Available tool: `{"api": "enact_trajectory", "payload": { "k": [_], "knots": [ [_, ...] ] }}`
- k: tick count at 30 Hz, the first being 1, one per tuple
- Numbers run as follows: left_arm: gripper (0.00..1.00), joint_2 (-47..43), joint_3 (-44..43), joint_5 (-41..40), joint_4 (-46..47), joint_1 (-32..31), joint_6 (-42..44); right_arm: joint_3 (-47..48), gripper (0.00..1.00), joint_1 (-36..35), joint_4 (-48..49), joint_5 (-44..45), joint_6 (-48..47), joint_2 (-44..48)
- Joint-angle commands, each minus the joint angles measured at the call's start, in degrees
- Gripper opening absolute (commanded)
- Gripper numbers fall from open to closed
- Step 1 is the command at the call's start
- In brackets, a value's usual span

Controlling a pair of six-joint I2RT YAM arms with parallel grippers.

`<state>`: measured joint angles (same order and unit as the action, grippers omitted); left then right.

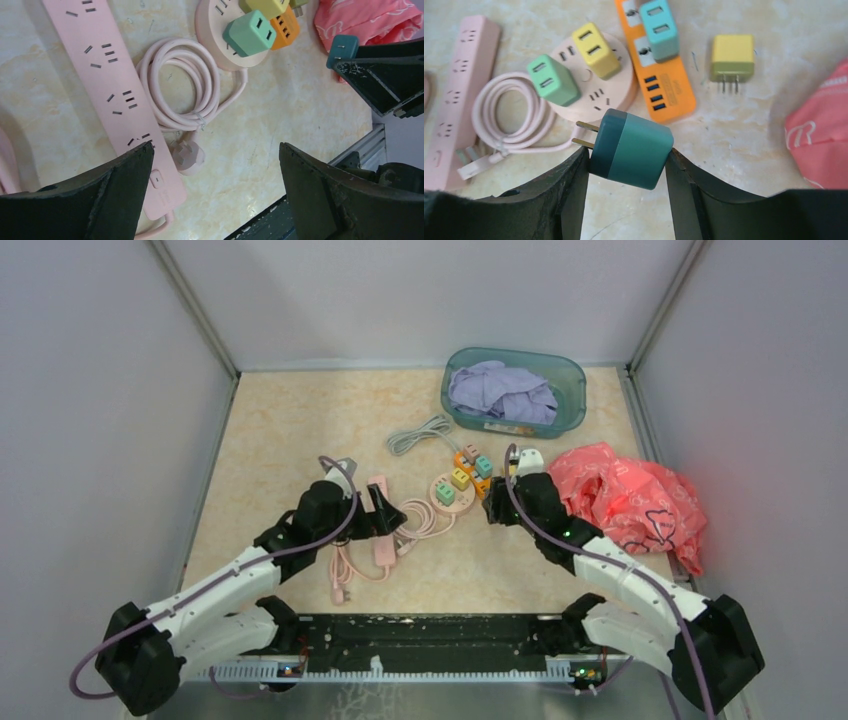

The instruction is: Insert the plug

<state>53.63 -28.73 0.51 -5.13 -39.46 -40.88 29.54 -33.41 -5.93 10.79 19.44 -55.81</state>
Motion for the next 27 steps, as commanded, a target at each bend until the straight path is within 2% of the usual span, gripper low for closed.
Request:
{"api": "enact_trajectory", "payload": {
  "k": [1, 6, 14, 27],
  "knots": [
    [1.00, 0.9, -2.6, 5.1, 4.5, 0.4, 0.3, 0.0, 0.35, -3.6, 6.5, -2.8, -5.2, 3.7],
    [0.99, 2.2, -3.4, 7.9, 6.8, 0.5, -0.1, -0.6, 0.35, -9.0, 12.5, -5.5, -9.7, 4.1],
    [0.96, 4.6, -5.3, 11.9, 10.0, 0.7, -0.6, 0.5, 0.35, -17.4, 20.4, -6.8, -17.6, -1.0],
    [0.91, 8.0, -5.4, 16.4, 15.7, 0.7, -2.0, 2.5, 0.35, -21.6, 28.8, -9.2, -23.2, -6.8]
  ]
}}
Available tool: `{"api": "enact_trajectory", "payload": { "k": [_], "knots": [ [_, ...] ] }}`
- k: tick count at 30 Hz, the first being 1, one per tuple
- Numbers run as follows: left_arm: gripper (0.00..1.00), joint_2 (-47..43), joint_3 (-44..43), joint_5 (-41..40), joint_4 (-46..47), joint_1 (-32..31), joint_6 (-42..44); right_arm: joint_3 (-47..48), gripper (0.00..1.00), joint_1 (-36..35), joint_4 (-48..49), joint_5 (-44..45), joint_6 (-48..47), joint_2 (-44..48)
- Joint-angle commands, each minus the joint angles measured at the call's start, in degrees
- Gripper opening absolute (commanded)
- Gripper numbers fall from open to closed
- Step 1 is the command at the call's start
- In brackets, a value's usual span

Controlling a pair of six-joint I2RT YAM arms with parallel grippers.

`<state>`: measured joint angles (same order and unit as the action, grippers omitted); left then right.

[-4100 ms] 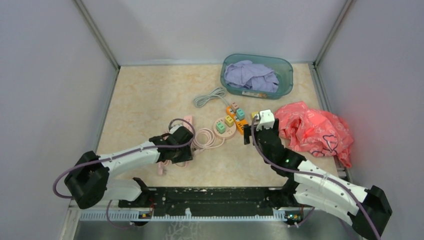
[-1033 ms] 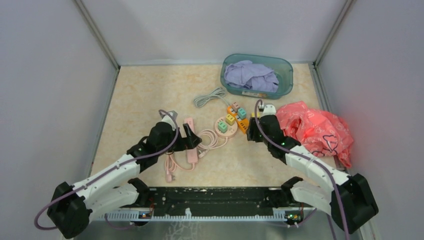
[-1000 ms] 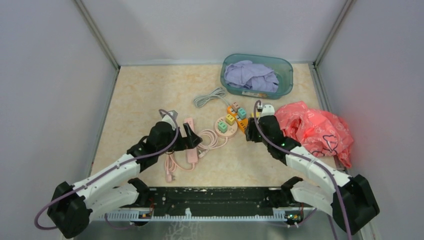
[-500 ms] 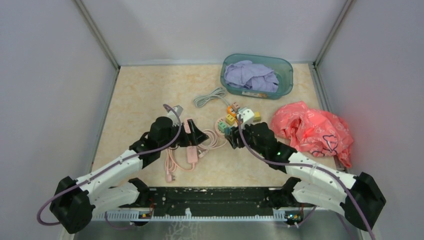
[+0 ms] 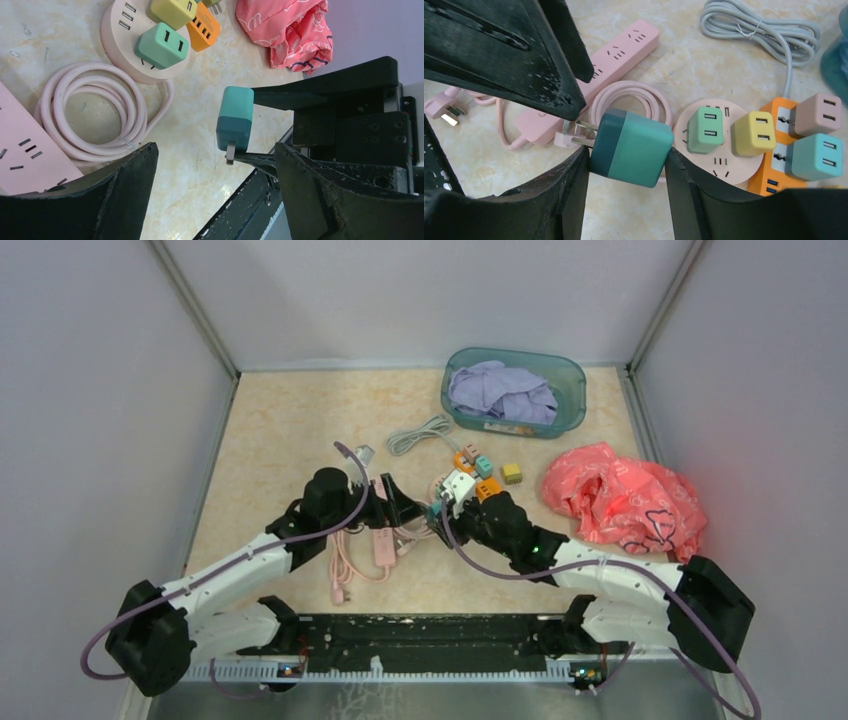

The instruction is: Insert the plug

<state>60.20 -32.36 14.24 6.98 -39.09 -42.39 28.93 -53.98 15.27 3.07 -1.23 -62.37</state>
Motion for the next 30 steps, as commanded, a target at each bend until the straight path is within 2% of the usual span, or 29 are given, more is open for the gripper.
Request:
{"api": "enact_trajectory", "payload": {
  "k": [1, 12, 16, 20, 23, 26, 30],
  "knots": [
    [0.90, 1.9, -1.7, 3.1, 4.1, 0.4, -0.6, 3.1, 0.35, -1.1, 8.1, -1.6, -2.7, -0.4],
    [0.77, 5.2, -1.2, 7.2, 9.3, 0.6, -2.4, 2.4, 0.34, -1.9, 11.8, -3.5, -4.3, -1.4],
    [0.69, 6.3, -0.9, 10.0, 11.1, 0.6, -3.2, 2.3, 0.34, -1.9, 12.7, -3.2, -4.4, -1.9],
    [0.54, 6.7, -0.6, 11.6, 11.9, 0.7, -3.3, 1.9, 0.35, -1.8, 14.0, -2.8, -4.3, -2.1],
    [0.37, 5.3, 0.3, 11.5, 12.4, 1.1, -3.2, 1.5, 0.36, -1.8, 14.4, -2.1, -4.0, -1.9],
    [0.22, 3.1, 1.2, 10.8, 12.5, 1.9, -2.0, 1.4, 0.46, -1.8, 13.7, -2.0, -3.2, -1.6],
    [0.09, 0.3, 2.7, 10.6, 13.1, 3.2, 0.1, 2.5, 0.59, -1.8, 10.7, -2.6, -2.3, -0.9]
  ]
}}
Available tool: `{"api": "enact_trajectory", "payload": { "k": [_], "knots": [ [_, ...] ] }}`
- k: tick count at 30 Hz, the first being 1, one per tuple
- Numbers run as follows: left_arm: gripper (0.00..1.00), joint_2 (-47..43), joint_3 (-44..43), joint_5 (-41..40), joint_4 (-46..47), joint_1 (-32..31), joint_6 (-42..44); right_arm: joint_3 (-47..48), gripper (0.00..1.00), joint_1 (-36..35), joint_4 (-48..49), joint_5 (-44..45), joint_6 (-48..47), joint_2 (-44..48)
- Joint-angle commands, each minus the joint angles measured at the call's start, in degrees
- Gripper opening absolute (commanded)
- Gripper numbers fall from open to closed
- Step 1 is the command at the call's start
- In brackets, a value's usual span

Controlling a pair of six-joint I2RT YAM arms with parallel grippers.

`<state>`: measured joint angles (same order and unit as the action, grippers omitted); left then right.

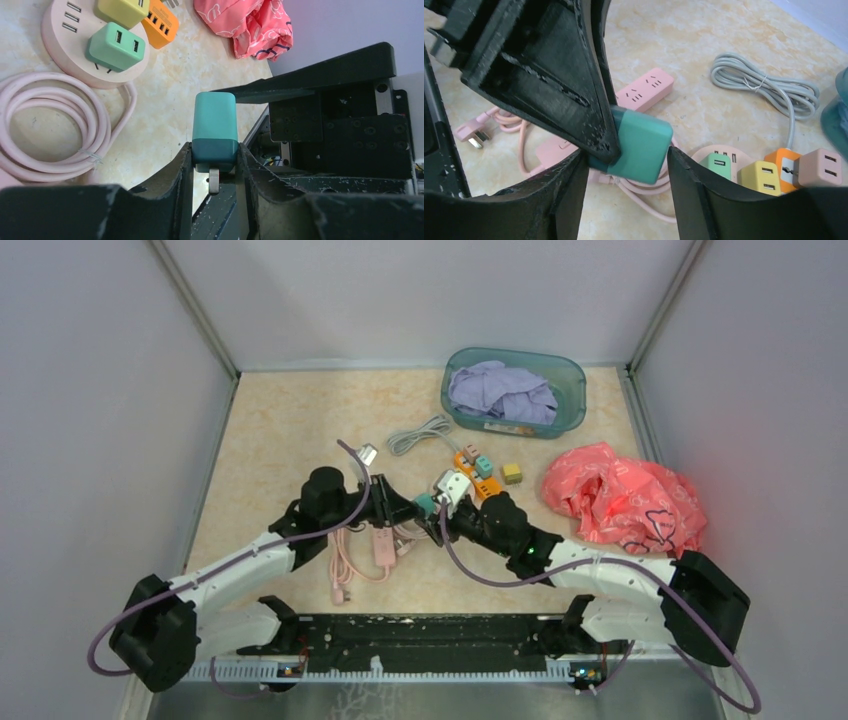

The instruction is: Insert the plug

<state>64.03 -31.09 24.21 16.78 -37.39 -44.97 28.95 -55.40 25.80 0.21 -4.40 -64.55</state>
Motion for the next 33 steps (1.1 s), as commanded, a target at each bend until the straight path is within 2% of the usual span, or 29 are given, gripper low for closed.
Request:
{"api": "enact_trajectory", "payload": {
  "k": [1, 6, 12, 18, 24, 28, 33],
  "knots": [
    [0.07, -4.3, 1.8, 0.4, 3.4, 1.7, 3.5, 3.0, 0.62, -0.2, -1.0, -0.5, 1.0, 1.4],
    [0.03, -7.3, 3.7, 1.1, 4.3, 3.0, 8.4, 3.8, 0.69, 2.7, -4.7, -6.3, 2.7, 3.2],
    [0.02, -10.4, 6.1, 5.7, 8.5, 3.4, 13.6, 2.7, 0.73, 12.3, -3.1, -23.2, 9.1, 7.4],
    [0.03, -12.4, 8.0, 11.2, 14.4, 3.4, 15.2, 5.1, 0.73, 18.3, -1.6, -40.2, 13.5, 6.3],
    [0.03, -12.9, 8.3, 14.7, 17.1, 3.3, 16.6, 9.9, 0.73, 18.7, -3.9, -48.0, 14.0, 3.1],
    [0.02, -12.5, 8.5, 17.4, 19.9, 3.3, 16.9, 12.4, 0.72, 18.7, -6.8, -49.1, 13.4, 1.7],
    [0.01, -12.3, 8.7, 20.3, 22.9, 3.3, 16.6, 14.5, 0.66, 18.7, -8.0, -52.0, 13.9, -0.4]
  ]
}}
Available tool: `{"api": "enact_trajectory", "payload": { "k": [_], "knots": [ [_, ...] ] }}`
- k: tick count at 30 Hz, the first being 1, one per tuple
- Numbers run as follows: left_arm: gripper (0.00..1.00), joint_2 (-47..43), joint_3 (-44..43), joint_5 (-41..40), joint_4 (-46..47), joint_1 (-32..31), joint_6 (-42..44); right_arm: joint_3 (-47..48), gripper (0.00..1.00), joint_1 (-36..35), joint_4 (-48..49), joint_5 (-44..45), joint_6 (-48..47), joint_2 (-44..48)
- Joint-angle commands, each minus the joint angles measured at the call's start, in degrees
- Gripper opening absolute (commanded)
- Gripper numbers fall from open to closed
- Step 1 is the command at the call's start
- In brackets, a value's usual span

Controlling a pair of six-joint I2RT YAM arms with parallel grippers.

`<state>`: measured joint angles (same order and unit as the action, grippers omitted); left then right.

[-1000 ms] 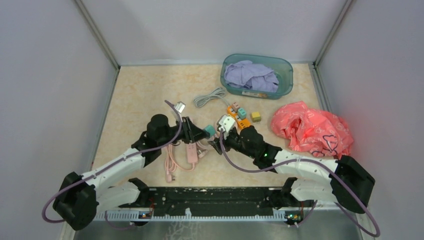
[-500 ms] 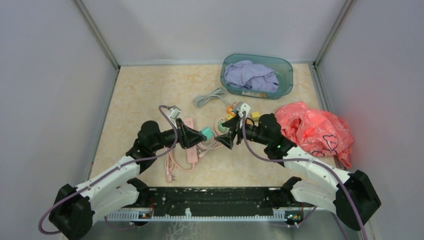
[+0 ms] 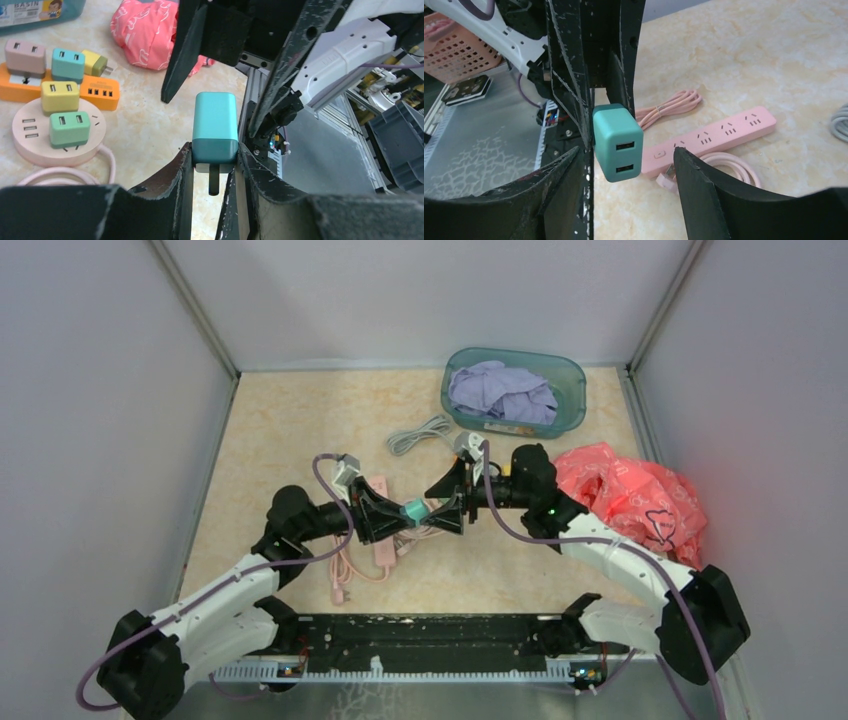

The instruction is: Insert the plug

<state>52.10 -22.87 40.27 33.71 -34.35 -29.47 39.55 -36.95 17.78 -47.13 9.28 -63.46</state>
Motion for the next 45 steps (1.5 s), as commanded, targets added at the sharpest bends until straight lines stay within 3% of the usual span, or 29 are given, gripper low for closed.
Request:
{"api": "enact_trajectory", "payload": {
  "k": [1, 15, 22, 25, 31, 38, 42, 45],
  "knots": [
    [0.00, -0.4, 0.5, 4.4, 6.1, 0.2, 1.1, 4.1, 0.63, 0.3, 0.0, -5.4, 0.3, -2.0],
    [0.01, 1.0, 0.8, 4.6, 5.7, 0.2, 1.7, 5.9, 0.24, 0.2, 2.4, -11.7, 2.7, -5.0],
    [0.02, 1.6, 1.5, 5.6, 6.7, 0.2, 0.9, 6.1, 0.25, 0.0, 5.9, -12.4, 5.1, -6.1],
    [0.02, 1.5, 1.4, 6.0, 7.7, 0.2, 0.1, 6.1, 0.37, 0.0, 6.3, -11.7, 5.4, -6.5],
    [0.01, 1.6, 1.5, 6.5, 7.6, 0.2, 0.1, 6.1, 0.40, -0.1, 7.1, -11.6, 5.9, -6.7],
    [0.02, 0.9, 1.6, 5.1, 7.1, 0.2, 0.1, 6.5, 0.26, -0.9, 6.2, -13.0, 5.4, -7.3],
    [0.13, -0.1, 1.7, 2.5, 4.9, 0.1, 0.3, 6.7, 0.03, -1.2, 5.5, -13.4, 5.0, -7.6],
    [0.30, -1.4, 1.8, -1.1, 1.1, 0.1, 1.4, 6.8, 0.00, -1.3, 4.5, -12.4, 4.3, -7.6]
  ]
}}
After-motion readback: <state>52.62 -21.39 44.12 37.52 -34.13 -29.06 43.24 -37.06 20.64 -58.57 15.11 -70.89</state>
